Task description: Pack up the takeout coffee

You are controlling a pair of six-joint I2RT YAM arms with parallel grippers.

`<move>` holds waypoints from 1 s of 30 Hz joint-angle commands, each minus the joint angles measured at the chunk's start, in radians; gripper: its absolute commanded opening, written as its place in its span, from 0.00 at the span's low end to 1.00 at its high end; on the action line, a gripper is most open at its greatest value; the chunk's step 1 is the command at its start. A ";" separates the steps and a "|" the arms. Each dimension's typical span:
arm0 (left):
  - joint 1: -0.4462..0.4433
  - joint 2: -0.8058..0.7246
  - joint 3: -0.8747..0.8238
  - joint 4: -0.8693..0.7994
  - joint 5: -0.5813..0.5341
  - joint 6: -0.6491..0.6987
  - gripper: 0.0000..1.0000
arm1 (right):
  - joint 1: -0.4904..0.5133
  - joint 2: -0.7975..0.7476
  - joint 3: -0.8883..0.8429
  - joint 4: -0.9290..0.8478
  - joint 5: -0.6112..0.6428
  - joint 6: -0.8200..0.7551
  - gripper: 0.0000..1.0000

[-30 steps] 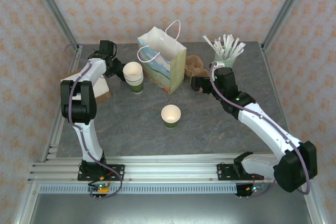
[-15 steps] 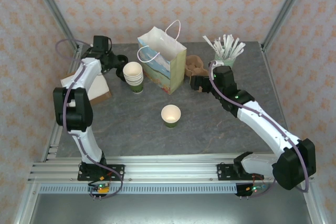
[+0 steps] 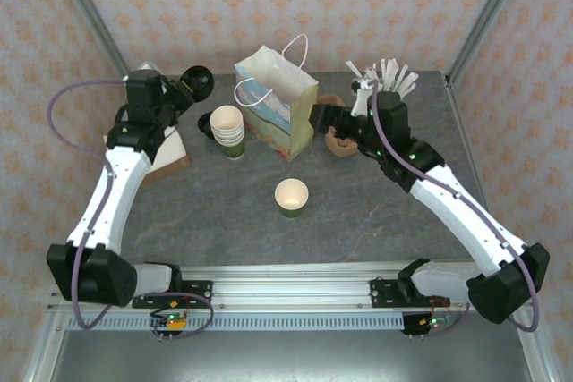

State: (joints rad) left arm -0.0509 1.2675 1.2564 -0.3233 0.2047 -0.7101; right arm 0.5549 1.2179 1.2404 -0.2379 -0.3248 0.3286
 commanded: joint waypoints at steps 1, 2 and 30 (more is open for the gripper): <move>-0.066 -0.046 -0.074 0.145 0.081 -0.119 0.11 | 0.056 0.075 0.111 0.025 -0.160 0.112 0.86; -0.090 -0.057 -0.098 0.178 0.086 -0.144 0.11 | 0.076 0.097 0.142 0.019 -0.170 0.124 0.84; -0.320 -0.046 -0.315 0.598 0.179 -0.488 0.05 | 0.103 0.118 0.042 0.287 -0.125 0.395 0.77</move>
State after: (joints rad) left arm -0.3523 1.2331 0.9524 0.1574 0.3595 -1.1137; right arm 0.6533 1.3571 1.3045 -0.1253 -0.4454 0.6117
